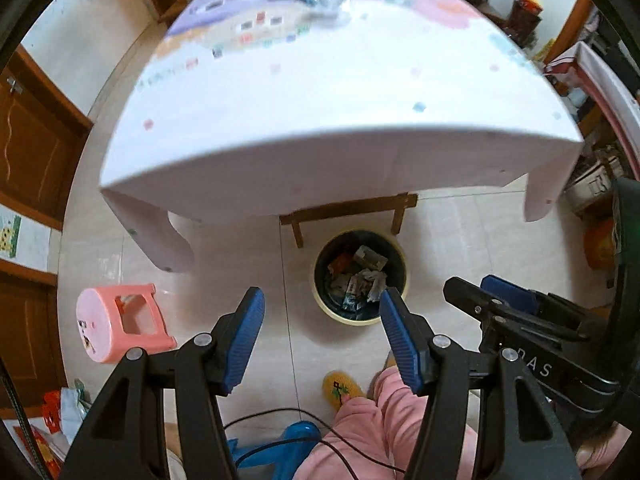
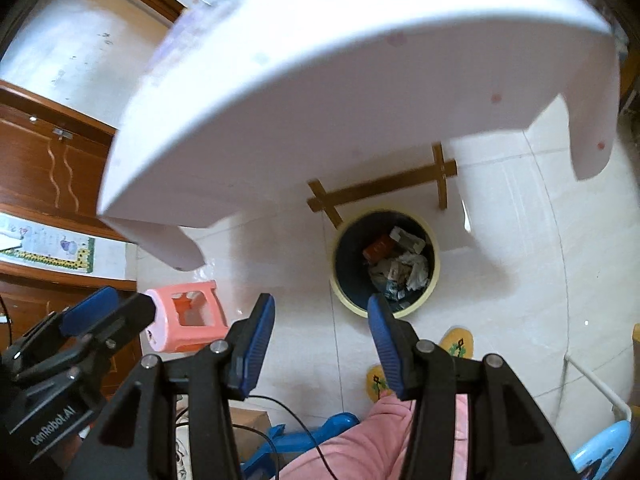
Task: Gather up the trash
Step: 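Raise both tools back over the table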
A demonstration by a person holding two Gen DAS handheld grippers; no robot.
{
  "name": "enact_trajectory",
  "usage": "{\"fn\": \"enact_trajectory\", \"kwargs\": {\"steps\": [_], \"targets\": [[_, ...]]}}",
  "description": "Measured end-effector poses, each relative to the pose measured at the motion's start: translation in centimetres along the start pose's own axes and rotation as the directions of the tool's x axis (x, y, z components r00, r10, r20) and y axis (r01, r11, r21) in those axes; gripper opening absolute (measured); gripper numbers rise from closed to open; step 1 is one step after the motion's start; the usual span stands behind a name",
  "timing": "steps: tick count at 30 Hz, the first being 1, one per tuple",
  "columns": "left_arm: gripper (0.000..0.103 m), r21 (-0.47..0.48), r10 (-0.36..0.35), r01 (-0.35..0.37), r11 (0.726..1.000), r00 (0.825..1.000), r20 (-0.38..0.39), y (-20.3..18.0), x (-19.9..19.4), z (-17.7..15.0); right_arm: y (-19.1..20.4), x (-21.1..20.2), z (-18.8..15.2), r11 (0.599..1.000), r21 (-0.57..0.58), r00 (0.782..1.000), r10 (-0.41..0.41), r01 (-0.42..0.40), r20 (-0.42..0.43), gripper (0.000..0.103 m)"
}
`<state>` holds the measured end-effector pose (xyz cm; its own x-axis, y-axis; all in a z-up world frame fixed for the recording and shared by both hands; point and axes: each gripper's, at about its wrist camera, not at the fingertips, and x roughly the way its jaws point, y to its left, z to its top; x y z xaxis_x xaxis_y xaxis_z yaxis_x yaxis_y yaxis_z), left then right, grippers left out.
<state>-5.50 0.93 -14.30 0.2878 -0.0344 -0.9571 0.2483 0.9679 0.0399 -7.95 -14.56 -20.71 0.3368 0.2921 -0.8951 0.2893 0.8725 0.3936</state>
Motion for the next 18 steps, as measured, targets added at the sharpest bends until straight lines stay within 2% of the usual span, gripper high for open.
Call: {"fn": "enact_trajectory", "kwargs": {"steps": [8,15,18], "targets": [[0.059,0.021,-0.012,0.010,1.000,0.992,0.129,0.7,-7.0,2.6,3.6,-7.2,1.7,0.996,-0.087,0.991,-0.025,0.036,0.132,0.049],[0.065,0.036,-0.015,0.006,0.999,0.965,0.261,1.4,-11.5,6.0,5.4,-11.7,4.9,0.990,-0.118,0.965,-0.038,0.071,0.260,0.049],[0.069,0.042,-0.021,0.009,0.999,0.958,0.286,1.6,-12.3,7.8,5.9,-12.8,6.4,0.990,-0.126,0.957,-0.027,0.066,0.289,0.049]]}}
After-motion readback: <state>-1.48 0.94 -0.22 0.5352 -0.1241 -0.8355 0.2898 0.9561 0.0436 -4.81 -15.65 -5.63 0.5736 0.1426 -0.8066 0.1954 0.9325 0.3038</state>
